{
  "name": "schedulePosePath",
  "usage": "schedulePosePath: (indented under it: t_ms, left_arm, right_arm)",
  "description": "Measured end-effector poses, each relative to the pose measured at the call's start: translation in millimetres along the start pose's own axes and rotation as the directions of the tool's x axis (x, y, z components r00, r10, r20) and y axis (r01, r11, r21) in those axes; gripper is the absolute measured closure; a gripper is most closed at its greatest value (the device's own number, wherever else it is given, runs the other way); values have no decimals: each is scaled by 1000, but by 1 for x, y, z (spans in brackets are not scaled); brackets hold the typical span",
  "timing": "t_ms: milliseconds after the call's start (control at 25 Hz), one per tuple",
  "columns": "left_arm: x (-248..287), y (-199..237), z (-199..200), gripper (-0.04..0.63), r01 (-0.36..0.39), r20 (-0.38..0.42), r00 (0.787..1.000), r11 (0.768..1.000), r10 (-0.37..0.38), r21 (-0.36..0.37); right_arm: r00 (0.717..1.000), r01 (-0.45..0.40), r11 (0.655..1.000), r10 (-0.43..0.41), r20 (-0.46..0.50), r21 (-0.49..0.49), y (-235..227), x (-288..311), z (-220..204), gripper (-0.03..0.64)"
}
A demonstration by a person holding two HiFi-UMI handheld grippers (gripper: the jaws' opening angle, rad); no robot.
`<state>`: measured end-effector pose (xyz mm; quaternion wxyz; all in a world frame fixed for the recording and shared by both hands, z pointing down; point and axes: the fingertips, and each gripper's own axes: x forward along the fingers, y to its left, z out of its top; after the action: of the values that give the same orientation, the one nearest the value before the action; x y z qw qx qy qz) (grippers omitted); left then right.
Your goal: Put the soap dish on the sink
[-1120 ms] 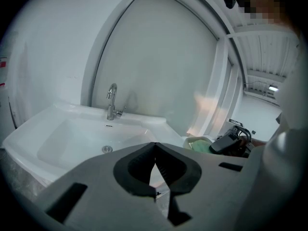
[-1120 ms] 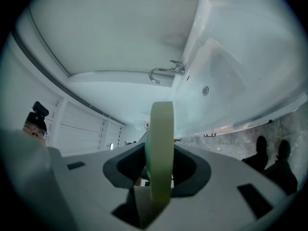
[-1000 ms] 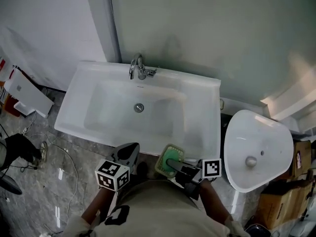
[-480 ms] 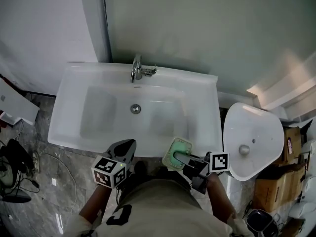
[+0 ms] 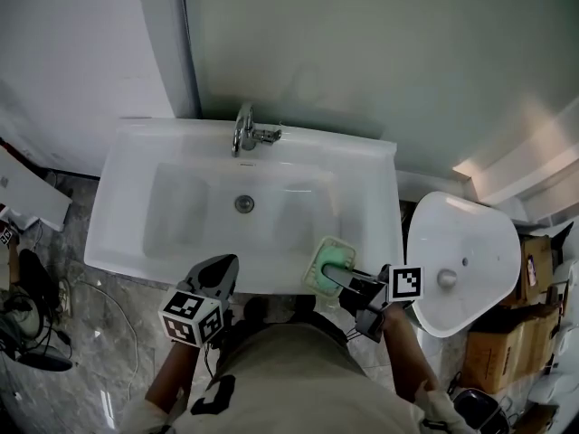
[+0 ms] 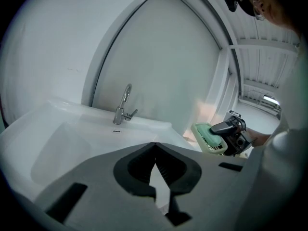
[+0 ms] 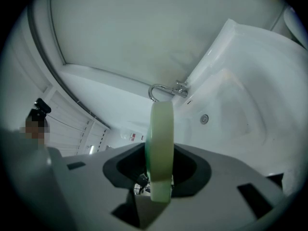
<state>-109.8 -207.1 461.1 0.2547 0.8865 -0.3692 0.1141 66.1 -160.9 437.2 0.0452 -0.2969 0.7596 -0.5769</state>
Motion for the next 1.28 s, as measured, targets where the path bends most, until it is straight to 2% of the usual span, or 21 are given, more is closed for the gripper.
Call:
schedulePosePath:
  t_ms: [120, 440, 640, 1280]
  left_arm:
    - [9, -7, 0, 577, -39, 14, 999, 999, 39, -10]
    - [54, -57, 7, 577, -58, 8, 998, 998, 58, -8]
    - [79, -78, 9, 577, -78, -13, 997, 997, 78, 13]
    - [131, -123, 1, 577, -121, -58, 991, 993, 121, 13]
  right_arm:
    - [1000, 9, 1000, -10, -13, -14, -13, -13, 16, 469]
    - [1000, 14, 997, -15, -17, -74, -58, -53, 74, 469]
    - [999, 26, 1000, -27, -25, -15, -87, -70, 93, 469]
    - [981, 101, 995, -104, -162, -25, -177, -79, 140, 469]
